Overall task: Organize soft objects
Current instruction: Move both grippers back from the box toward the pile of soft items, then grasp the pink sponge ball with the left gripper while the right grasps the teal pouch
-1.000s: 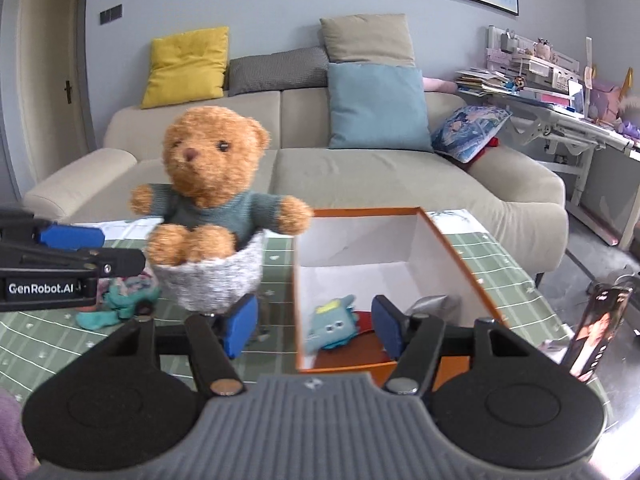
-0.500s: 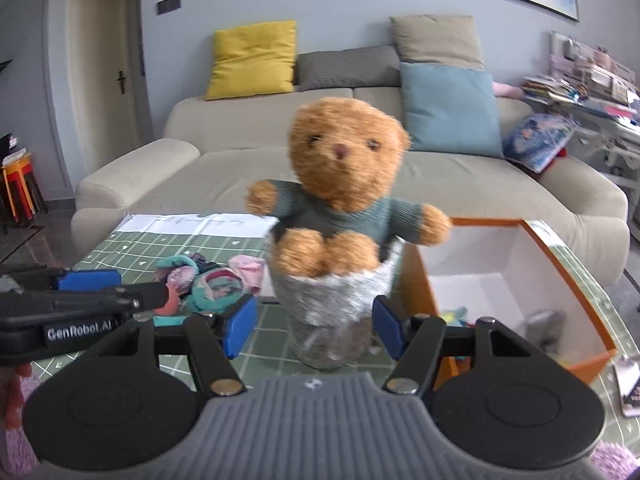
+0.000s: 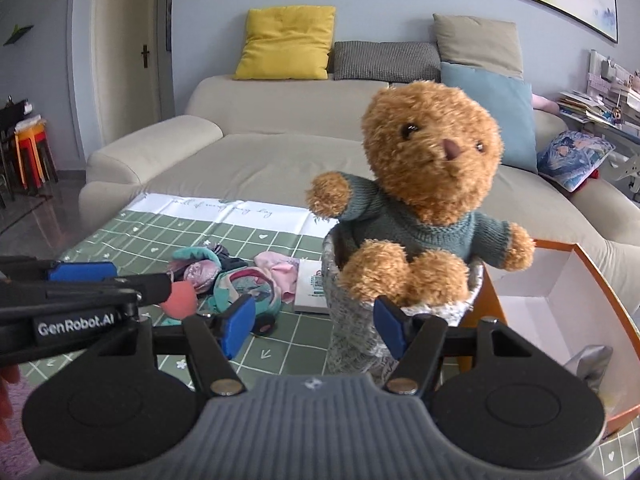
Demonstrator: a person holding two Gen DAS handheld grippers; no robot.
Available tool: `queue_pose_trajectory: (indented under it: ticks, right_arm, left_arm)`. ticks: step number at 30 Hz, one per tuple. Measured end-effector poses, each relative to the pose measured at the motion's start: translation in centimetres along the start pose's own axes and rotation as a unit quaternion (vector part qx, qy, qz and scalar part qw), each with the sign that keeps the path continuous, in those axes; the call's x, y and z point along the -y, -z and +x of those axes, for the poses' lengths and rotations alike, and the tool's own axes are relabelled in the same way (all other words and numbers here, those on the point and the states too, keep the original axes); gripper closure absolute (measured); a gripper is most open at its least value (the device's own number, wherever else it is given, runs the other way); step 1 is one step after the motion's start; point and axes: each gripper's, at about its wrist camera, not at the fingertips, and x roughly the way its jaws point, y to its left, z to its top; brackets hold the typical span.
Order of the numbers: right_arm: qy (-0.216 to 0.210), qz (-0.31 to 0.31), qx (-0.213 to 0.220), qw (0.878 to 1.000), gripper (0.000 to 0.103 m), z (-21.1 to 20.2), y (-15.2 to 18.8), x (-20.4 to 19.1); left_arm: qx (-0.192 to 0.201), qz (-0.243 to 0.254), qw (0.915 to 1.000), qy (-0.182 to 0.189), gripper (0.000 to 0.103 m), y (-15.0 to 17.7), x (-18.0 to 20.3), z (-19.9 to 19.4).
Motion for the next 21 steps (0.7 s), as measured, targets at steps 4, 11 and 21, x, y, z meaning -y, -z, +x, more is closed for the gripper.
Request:
queue_pose_trajectory:
  ticks: [4,11,21]
  right_arm:
    - [0.013,-0.019,0.001,1.0,0.029,1.8,0.1,-1.1]
    - [-0.008,-0.032,-0.003,0.999,0.032,4.7,0.1,-2.4]
    - [-0.042,-0.048,-0.036,0.997,0.043,9.2,0.1,-4.8]
  left_arm:
    - [-0.017,-0.005,0.9998,-0.007,0.04,0.1,-1.1,1.6]
    - [-0.04,-0.007,0.9989,-0.024,0.039,0.0,-3.0,4.0]
    - [-0.08,-0.04,0.9958,-0.02,0.034,0.1,-6.5,7.8]
